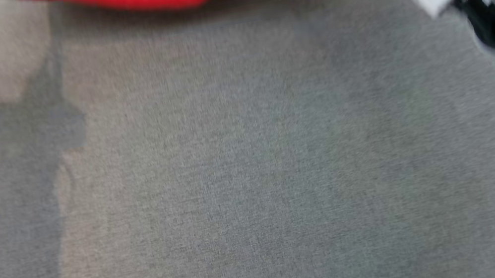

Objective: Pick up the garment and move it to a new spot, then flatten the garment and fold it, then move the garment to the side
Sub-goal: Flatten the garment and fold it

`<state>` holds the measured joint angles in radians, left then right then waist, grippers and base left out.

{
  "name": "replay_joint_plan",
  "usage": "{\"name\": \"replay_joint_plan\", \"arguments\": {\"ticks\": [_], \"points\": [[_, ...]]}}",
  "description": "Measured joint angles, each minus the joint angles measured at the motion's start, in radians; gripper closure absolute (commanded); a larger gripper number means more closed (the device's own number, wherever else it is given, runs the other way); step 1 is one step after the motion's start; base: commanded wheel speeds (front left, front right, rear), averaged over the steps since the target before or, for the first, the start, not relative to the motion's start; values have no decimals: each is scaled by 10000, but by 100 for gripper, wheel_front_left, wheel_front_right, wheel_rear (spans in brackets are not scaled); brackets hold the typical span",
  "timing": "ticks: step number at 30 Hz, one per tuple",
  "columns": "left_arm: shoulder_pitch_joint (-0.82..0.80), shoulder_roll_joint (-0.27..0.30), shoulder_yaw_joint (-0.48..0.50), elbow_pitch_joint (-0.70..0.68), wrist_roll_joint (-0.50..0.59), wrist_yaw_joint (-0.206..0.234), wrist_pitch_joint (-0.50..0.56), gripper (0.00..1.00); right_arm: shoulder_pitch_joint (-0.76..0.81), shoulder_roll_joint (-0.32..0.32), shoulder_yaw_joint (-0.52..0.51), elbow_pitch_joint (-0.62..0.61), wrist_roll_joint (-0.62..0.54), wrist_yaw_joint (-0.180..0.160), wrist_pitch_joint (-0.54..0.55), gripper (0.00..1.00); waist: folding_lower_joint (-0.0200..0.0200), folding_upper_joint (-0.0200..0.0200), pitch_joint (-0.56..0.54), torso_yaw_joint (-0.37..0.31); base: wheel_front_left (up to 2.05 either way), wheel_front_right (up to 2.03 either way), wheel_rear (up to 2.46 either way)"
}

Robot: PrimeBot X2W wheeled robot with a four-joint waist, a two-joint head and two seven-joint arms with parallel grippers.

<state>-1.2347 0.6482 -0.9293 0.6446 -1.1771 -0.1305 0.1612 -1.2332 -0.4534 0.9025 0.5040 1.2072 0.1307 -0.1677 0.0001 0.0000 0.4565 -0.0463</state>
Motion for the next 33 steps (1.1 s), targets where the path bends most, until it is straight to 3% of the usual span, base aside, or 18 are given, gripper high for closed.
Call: {"name": "replay_joint_plan", "arguments": {"ticks": [11,19,26,33], "points": [[3792,1087,-1386,-2084,-930,52,320,100,3729,-1848,1455,-1714,2050,0,744,100,0,0,-2387,30,0,0,0],[5911,2389,-1732,-4750,-1396,1112,105,100,6033,-3524,1820,-3296,3576,-2,1517,100,-1,0,-3798,96,0,0,0],[7517,3948,-2140,-7411,-1722,2207,27,100,7684,-4876,2242,-4623,4314,0,1521,100,0,0,-4187,51,0,0,0],[8178,4796,-2245,-8947,-2084,2638,-59,100,8382,-5708,2591,-5607,4558,0,1049,100,-1,0,-3986,78,0,0,0]]}}
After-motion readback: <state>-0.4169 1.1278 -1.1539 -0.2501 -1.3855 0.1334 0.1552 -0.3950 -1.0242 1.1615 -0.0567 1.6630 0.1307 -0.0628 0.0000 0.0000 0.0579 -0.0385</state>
